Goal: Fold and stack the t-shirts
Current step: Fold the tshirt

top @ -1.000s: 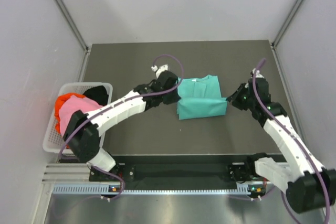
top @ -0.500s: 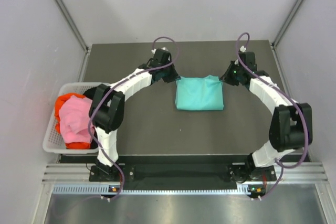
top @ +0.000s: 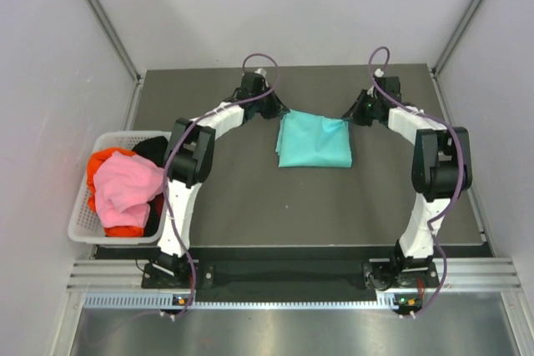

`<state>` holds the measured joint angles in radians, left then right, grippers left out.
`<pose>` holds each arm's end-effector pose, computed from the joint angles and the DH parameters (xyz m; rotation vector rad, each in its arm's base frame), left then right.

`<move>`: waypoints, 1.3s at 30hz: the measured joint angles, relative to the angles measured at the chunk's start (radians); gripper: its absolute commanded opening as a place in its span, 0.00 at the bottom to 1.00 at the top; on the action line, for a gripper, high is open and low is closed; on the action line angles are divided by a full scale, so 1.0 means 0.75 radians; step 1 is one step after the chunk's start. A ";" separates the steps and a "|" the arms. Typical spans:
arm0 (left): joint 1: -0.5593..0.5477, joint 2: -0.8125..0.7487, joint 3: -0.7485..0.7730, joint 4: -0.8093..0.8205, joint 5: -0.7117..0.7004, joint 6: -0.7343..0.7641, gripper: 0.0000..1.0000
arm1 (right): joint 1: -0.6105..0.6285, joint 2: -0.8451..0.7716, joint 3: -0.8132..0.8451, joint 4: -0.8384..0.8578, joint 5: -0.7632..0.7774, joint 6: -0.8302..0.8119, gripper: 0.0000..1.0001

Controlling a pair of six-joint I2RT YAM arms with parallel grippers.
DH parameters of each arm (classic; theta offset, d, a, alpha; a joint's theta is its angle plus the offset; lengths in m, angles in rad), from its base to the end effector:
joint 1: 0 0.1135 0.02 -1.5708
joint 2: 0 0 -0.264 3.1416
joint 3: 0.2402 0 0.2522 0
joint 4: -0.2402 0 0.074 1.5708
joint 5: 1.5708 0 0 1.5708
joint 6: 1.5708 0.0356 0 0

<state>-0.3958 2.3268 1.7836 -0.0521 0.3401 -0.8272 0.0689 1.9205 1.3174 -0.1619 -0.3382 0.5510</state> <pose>0.4853 -0.2156 0.1700 -0.2901 2.3114 -1.0327 0.4220 0.0410 0.1975 0.4004 2.3549 0.6971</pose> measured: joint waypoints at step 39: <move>-0.019 -0.310 -0.373 -0.268 0.083 0.340 0.49 | -0.055 -0.273 -0.228 -0.188 -0.257 -0.334 0.58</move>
<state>-0.4099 2.0945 1.5040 -0.2531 0.4023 -0.5724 0.0277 1.7161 1.1461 -0.3027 -0.5308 0.3004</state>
